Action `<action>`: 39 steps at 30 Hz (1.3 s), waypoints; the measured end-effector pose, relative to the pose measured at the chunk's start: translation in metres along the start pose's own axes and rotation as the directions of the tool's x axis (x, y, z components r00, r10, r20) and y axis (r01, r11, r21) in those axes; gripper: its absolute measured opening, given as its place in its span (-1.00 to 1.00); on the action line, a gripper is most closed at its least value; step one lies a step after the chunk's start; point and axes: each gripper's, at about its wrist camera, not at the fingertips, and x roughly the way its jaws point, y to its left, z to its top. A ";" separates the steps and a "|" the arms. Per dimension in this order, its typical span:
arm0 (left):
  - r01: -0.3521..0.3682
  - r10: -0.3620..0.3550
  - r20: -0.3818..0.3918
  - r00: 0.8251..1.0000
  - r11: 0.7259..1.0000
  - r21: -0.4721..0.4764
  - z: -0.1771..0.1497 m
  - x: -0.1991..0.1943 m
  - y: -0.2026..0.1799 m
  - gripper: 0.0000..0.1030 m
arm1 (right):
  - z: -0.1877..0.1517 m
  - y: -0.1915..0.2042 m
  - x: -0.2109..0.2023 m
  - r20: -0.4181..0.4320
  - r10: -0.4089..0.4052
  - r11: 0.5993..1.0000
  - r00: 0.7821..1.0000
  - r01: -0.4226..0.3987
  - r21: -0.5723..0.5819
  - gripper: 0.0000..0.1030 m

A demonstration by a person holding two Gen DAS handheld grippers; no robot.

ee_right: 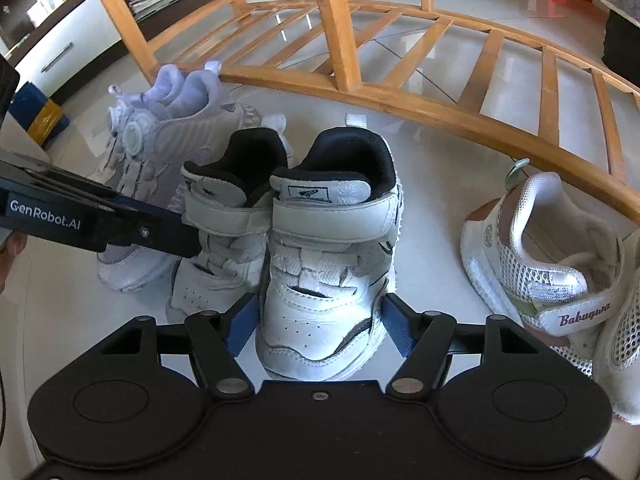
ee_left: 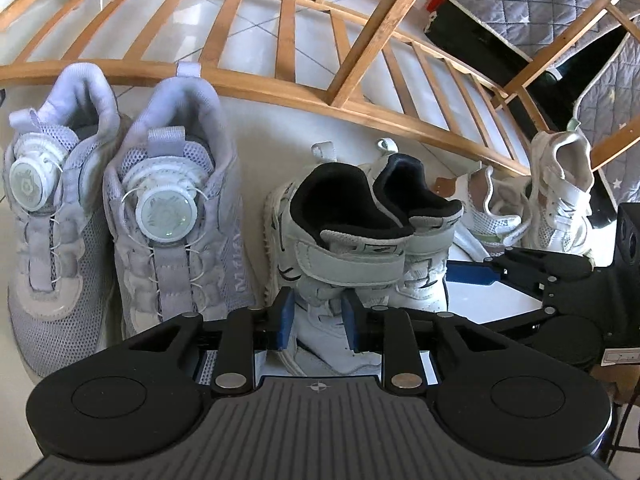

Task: Organize scattered shoes

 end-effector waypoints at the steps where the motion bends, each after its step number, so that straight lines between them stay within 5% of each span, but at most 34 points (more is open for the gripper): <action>1: -0.004 0.004 0.002 1.000 1.000 0.001 0.000 0.000 0.000 -0.50 | 0.001 0.000 0.000 0.005 -0.007 1.000 1.000 0.007 0.015 0.38; 12: -0.003 0.003 -0.014 1.000 1.000 0.001 -0.002 -0.004 0.004 -0.44 | -0.004 -0.008 -0.012 0.009 0.013 0.999 1.000 -0.013 0.042 0.39; 22: -0.034 0.032 0.028 0.999 0.996 0.081 -0.009 -0.028 -0.014 -0.38 | -0.041 -0.015 -0.068 0.020 -0.002 1.000 1.000 0.002 0.019 0.67; 34: 0.116 -0.111 -0.037 0.993 0.968 0.221 -0.045 -0.023 -0.092 -0.29 | -0.121 -0.012 -0.142 -0.118 -0.073 0.996 0.990 0.078 0.032 0.77; 39: 0.182 -0.171 -0.068 0.983 0.950 0.255 -0.057 -0.010 -0.131 -0.23 | -0.155 -0.025 -0.166 -0.075 -0.165 0.973 0.983 0.175 0.149 0.78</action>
